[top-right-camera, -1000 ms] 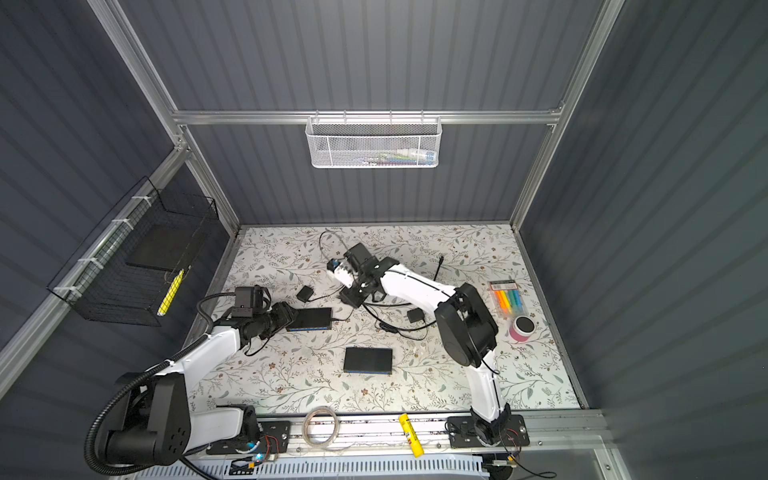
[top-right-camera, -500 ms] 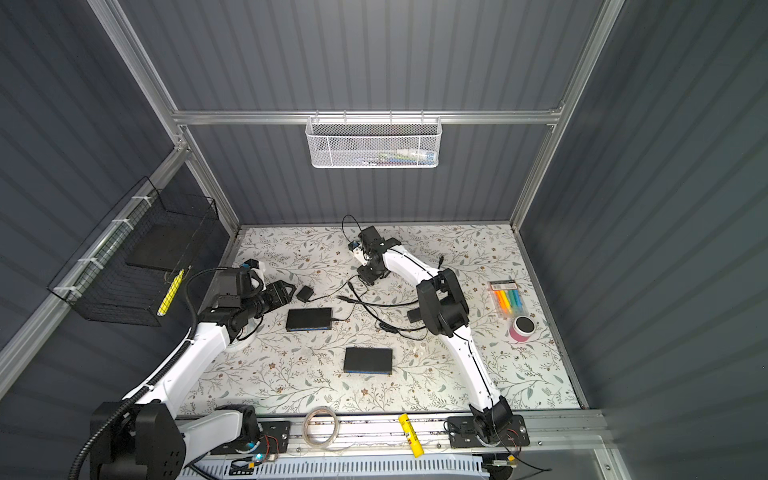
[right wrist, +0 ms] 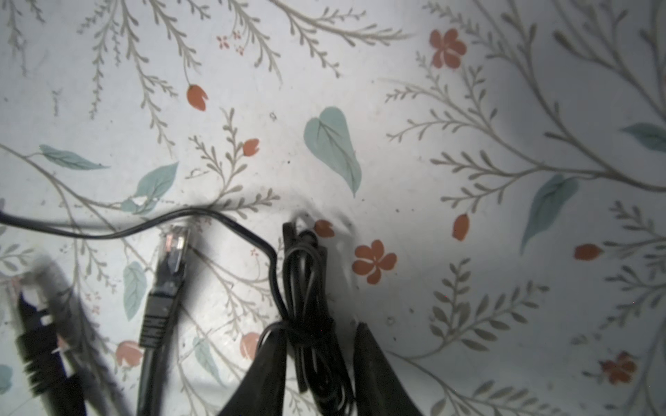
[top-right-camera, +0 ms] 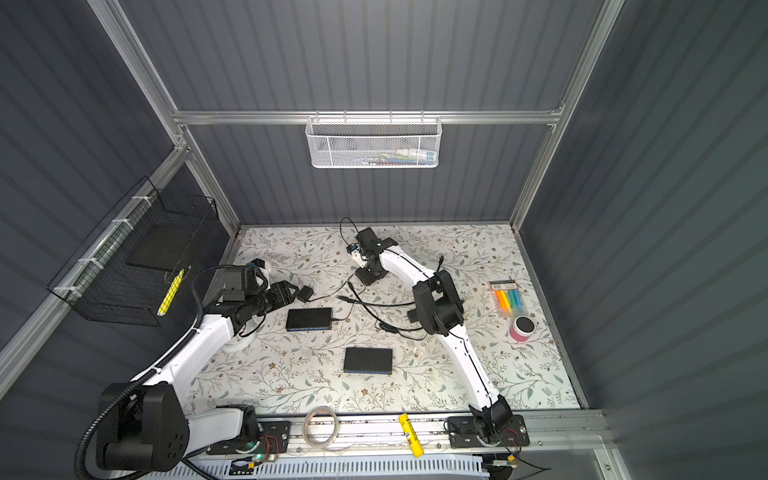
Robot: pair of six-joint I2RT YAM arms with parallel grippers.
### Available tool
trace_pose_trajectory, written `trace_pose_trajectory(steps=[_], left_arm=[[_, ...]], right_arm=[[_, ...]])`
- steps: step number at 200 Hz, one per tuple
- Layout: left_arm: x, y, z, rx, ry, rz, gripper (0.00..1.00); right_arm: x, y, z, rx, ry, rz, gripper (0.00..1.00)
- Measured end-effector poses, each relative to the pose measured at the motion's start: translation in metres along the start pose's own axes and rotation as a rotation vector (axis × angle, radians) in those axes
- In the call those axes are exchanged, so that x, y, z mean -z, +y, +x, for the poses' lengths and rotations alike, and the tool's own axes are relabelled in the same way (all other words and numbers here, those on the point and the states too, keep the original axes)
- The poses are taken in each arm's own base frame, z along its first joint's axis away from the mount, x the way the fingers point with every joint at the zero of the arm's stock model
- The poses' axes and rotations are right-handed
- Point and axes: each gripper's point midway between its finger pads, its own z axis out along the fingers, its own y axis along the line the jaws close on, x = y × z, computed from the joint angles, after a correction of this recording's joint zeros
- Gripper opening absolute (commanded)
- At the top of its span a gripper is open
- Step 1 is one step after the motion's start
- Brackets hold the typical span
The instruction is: Insert the plug into the switch port
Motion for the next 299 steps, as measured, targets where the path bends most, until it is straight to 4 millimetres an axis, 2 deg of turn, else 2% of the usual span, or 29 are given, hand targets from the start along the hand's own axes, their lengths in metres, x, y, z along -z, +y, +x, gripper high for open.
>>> trace_pose_trajectory(steps=[31, 76, 95, 122, 145, 173, 194, 217, 245, 271, 299], left_arm=[[0.000, 0.001, -0.001, 0.001, -0.002, 0.001, 0.65], [0.003, 0.003, -0.004, 0.006, -0.011, 0.004, 0.65], [0.007, 0.002, -0.006, 0.004, -0.031, 0.009, 0.65], [0.015, 0.005, -0.007, 0.007, -0.060, 0.010, 0.65], [0.019, 0.010, -0.004, 0.013, -0.076, 0.007, 0.65], [0.018, 0.016, -0.003, 0.034, -0.078, -0.002, 0.64], [0.018, 0.021, -0.003, 0.055, -0.082, -0.012, 0.64], [0.020, 0.028, -0.005, 0.078, -0.090, -0.028, 0.64], [0.021, 0.035, -0.008, 0.105, -0.101, -0.040, 0.64], [0.021, 0.038, -0.009, 0.120, -0.104, -0.045, 0.64], [0.017, 0.042, -0.006, 0.142, -0.089, -0.054, 0.64]], right_arm=[[0.001, 0.005, -0.001, 0.002, 0.006, -0.001, 0.09], [0.003, 0.015, -0.009, -0.004, -0.013, 0.003, 0.03], [0.010, 0.027, -0.024, 0.010, -0.050, 0.002, 0.02], [0.034, 0.059, -0.060, 0.052, -0.153, -0.010, 0.01], [0.056, 0.101, -0.090, 0.101, -0.253, -0.044, 0.01], [0.066, 0.148, -0.106, 0.128, -0.317, -0.107, 0.02], [0.066, 0.168, -0.111, 0.115, -0.337, -0.147, 0.02], [0.056, 0.173, -0.117, 0.079, -0.362, -0.173, 0.03], [0.023, 0.171, -0.122, 0.029, -0.369, -0.190, 0.05], [-0.010, 0.169, -0.111, -0.027, -0.332, -0.209, 0.07], [-0.021, 0.169, -0.107, -0.080, -0.316, -0.221, 0.16]])
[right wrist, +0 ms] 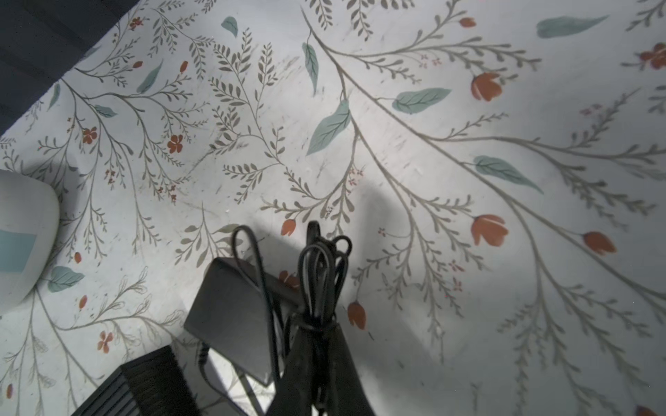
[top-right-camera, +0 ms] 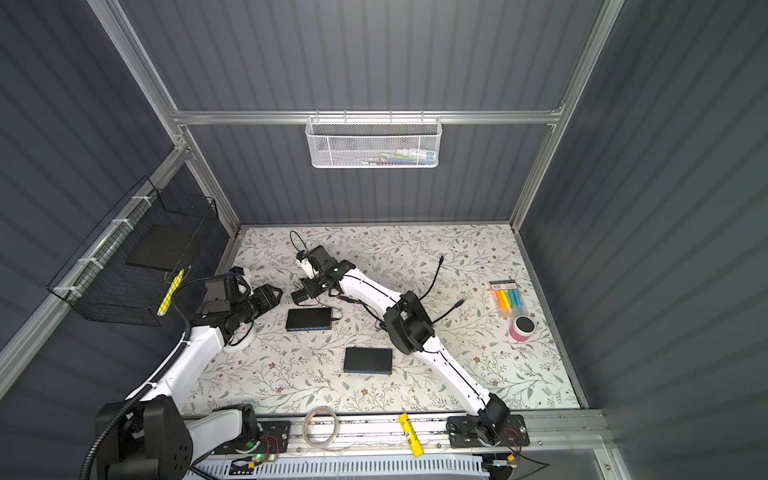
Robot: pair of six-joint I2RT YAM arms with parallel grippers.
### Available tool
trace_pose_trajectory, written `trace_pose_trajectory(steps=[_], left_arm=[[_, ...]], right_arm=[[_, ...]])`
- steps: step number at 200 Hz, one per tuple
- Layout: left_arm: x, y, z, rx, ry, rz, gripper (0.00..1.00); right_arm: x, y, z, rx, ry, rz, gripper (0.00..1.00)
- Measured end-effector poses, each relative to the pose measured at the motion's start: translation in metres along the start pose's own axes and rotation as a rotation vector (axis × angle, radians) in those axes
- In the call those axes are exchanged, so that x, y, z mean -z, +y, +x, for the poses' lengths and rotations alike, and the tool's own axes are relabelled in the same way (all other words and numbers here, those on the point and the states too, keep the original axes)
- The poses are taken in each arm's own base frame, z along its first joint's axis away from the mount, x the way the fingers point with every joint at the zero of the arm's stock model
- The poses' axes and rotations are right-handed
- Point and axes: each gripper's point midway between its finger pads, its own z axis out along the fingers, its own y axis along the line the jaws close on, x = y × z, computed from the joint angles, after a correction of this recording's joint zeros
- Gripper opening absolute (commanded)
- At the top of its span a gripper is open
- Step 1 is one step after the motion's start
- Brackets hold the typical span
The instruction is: Insert the plug into the switch port
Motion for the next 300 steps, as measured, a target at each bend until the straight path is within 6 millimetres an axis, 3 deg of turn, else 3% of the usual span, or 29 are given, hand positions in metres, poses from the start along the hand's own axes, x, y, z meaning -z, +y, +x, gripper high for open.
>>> trace_pose_trajectory(steps=[36, 70, 90, 124, 150, 169, 188, 217, 260, 300], left_arm=[[-0.006, 0.004, 0.004, 0.014, 0.022, -0.011, 0.65], [-0.009, 0.005, 0.006, 0.018, 0.035, -0.013, 0.65], [-0.011, 0.005, 0.004, 0.018, 0.039, -0.014, 0.65], [-0.011, 0.001, -0.001, 0.012, 0.030, -0.006, 0.65], [-0.012, 0.001, -0.002, 0.012, 0.035, -0.005, 0.64], [-0.014, 0.001, 0.000, 0.013, 0.044, -0.006, 0.64], [-0.016, -0.001, 0.003, 0.009, 0.054, -0.004, 0.63], [-0.019, -0.004, 0.007, 0.000, 0.068, 0.001, 0.63], [-0.022, -0.005, 0.007, -0.003, 0.071, 0.004, 0.62], [-0.022, -0.005, 0.008, -0.003, 0.072, 0.003, 0.62]], right_arm=[[0.000, -0.003, 0.001, -0.014, 0.001, 0.009, 0.35], [0.013, -0.014, 0.007, -0.017, 0.030, 0.034, 0.42], [0.038, -0.026, -0.003, -0.017, 0.024, 0.060, 0.44], [0.099, -0.056, -0.025, -0.020, -0.018, 0.121, 0.44], [0.126, -0.085, -0.024, -0.033, -0.023, 0.184, 0.42], [0.123, -0.104, -0.007, -0.052, 0.017, 0.219, 0.40], [0.114, -0.110, 0.018, -0.069, 0.082, 0.226, 0.38], [0.101, -0.105, 0.040, -0.072, 0.142, 0.213, 0.38], [0.089, -0.092, 0.053, -0.063, 0.177, 0.192, 0.37], [0.079, -0.093, 0.077, -0.074, 0.239, 0.197, 0.37]])
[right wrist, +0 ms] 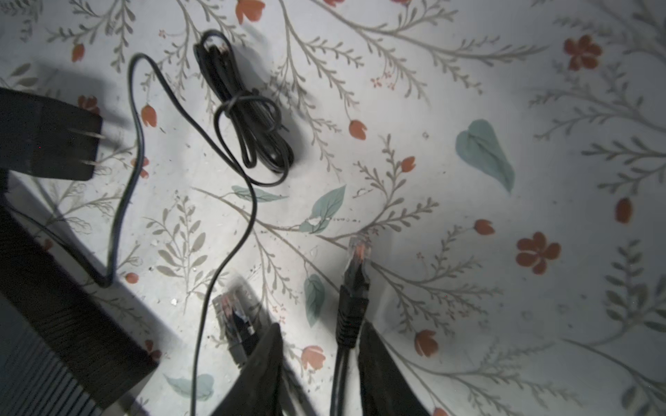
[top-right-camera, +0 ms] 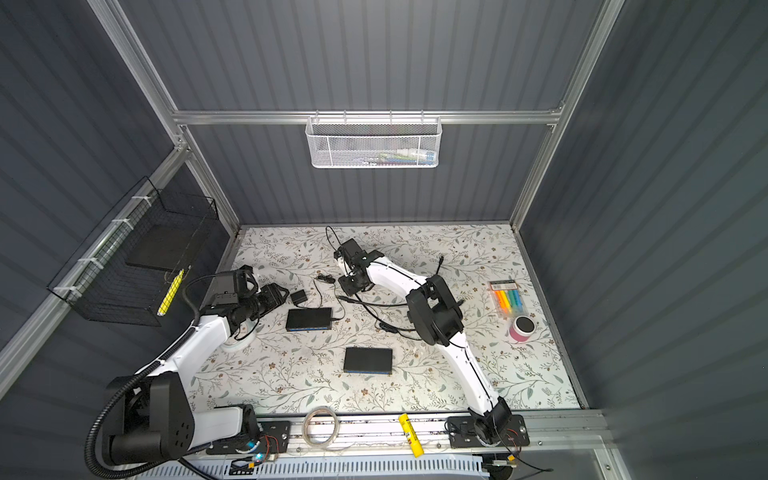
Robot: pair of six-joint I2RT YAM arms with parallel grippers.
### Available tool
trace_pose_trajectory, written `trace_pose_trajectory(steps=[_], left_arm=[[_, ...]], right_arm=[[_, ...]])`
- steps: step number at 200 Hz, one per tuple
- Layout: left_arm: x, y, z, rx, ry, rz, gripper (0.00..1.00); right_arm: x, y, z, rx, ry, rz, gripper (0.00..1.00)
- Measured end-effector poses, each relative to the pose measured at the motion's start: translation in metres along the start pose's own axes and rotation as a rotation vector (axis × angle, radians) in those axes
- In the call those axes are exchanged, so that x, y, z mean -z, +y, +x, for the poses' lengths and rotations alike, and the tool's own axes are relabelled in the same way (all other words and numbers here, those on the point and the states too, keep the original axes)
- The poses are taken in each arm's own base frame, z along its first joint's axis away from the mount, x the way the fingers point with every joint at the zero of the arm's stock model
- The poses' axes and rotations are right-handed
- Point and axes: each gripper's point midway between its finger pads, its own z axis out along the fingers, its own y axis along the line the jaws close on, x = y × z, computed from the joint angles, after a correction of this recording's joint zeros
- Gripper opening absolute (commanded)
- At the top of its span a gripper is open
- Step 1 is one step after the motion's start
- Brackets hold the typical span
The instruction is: Insert the plug into the switch port
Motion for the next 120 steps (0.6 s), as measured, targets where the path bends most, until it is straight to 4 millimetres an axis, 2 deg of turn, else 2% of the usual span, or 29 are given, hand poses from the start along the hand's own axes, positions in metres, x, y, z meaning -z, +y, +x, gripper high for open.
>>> trace_pose_trajectory(steps=[13, 79, 103, 120], left_arm=[[0.000, 0.000, 0.000, 0.000, 0.000, 0.000, 0.62], [-0.007, 0.001, -0.001, 0.003, 0.002, 0.006, 0.62], [-0.007, -0.001, -0.001, 0.002, 0.004, 0.014, 0.62], [-0.007, -0.002, -0.001, 0.001, 0.004, 0.020, 0.62]], right_arm=[[-0.004, -0.001, 0.011, 0.008, 0.017, 0.000, 0.38], [0.027, -0.005, 0.043, 0.032, 0.044, 0.020, 0.39], [0.039, -0.002, 0.045, 0.068, 0.034, 0.003, 0.39], [0.039, 0.001, 0.043, 0.095, 0.025, -0.007, 0.39]])
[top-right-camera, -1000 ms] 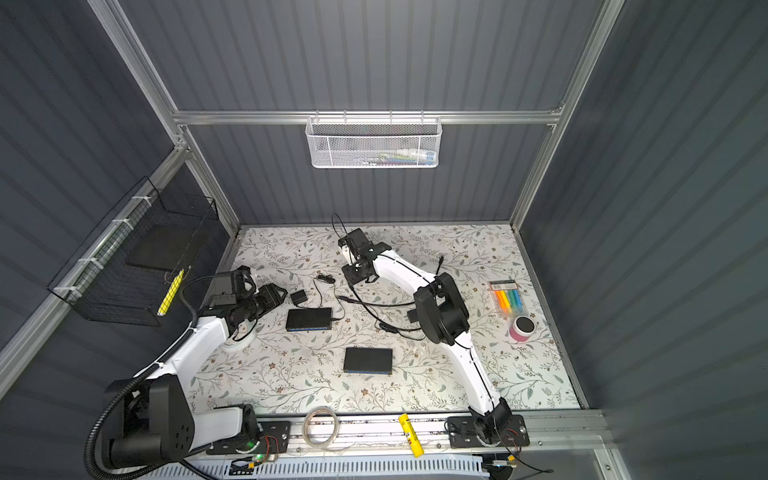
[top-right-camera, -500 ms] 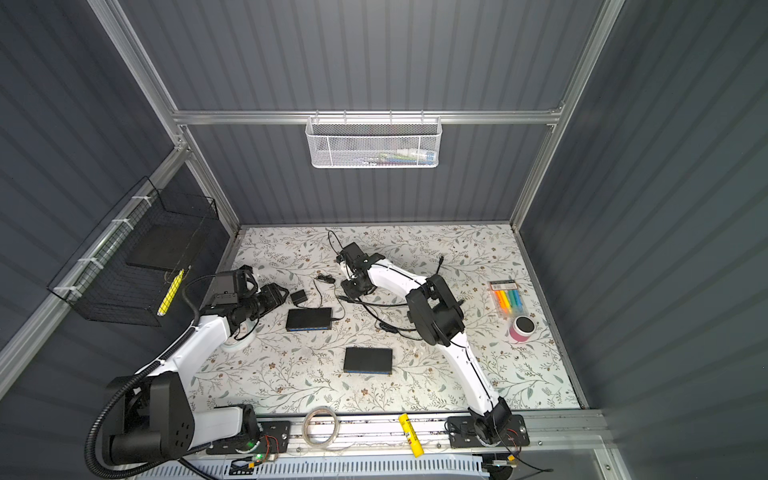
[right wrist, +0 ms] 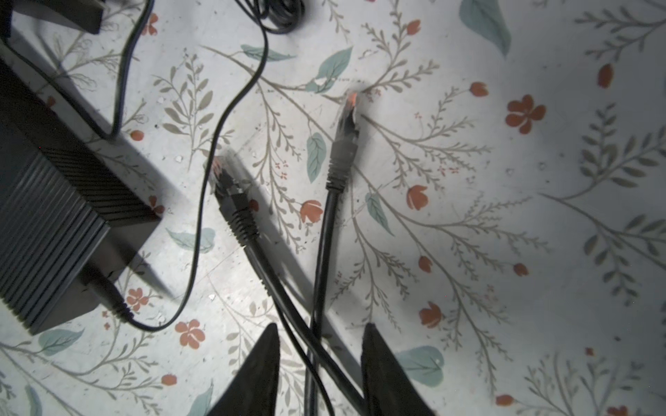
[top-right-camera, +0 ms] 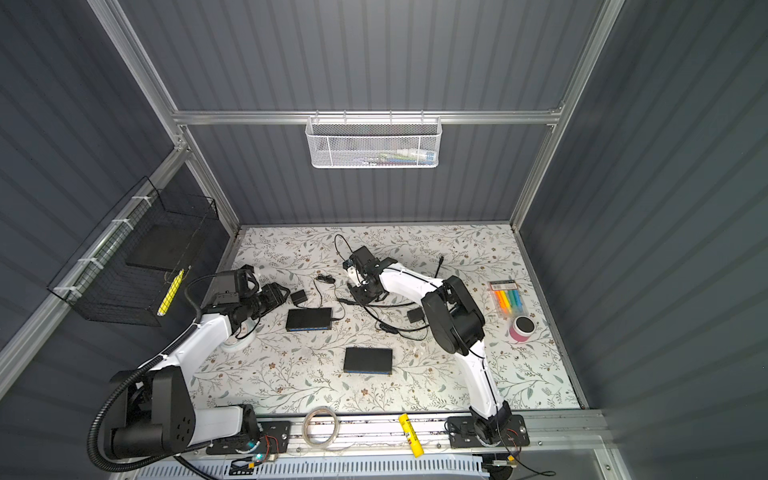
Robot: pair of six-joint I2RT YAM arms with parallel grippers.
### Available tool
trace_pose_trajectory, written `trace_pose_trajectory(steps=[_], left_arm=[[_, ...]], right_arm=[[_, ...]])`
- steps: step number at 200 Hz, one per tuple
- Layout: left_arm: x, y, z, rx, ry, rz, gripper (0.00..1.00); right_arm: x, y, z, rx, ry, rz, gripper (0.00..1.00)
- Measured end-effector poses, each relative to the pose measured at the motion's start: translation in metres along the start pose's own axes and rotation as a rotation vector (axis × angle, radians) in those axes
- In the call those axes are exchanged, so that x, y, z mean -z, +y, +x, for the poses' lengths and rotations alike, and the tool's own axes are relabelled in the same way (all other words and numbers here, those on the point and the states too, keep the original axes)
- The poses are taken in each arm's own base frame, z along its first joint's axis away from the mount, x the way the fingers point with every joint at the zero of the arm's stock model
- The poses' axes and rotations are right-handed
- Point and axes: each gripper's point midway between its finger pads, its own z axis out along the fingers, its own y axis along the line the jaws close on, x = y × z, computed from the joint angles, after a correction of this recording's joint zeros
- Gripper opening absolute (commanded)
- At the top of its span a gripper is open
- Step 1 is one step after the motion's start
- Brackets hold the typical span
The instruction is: Insert the plug into the switch port
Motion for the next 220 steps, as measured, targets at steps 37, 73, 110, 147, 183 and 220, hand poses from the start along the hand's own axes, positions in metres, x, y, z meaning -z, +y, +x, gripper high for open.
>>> trace_pose_trajectory(steps=[37, 73, 110, 147, 183, 220], left_arm=[[0.000, -0.001, 0.000, 0.000, 0.002, 0.003, 0.62], [0.000, -0.001, 0.000, -0.001, 0.002, 0.003, 0.62], [0.000, -0.001, 0.001, -0.002, 0.004, 0.002, 0.62], [-0.002, 0.001, 0.002, 0.001, 0.012, -0.002, 0.62], [-0.003, 0.002, 0.003, 0.002, 0.016, -0.004, 0.62], [-0.003, 0.001, 0.003, 0.002, 0.017, 0.000, 0.62]], right_arm=[[-0.007, 0.007, 0.004, 0.050, 0.015, -0.019, 0.36], [-0.024, 0.012, 0.005, 0.080, 0.033, -0.027, 0.32], [-0.028, 0.014, 0.002, 0.106, 0.030, -0.026, 0.24], [-0.028, 0.013, 0.003, 0.109, 0.034, -0.022, 0.09], [-0.026, 0.010, 0.001, 0.106, 0.028, -0.012, 0.04], [-0.019, -0.011, 0.011, 0.094, 0.043, 0.029, 0.05]])
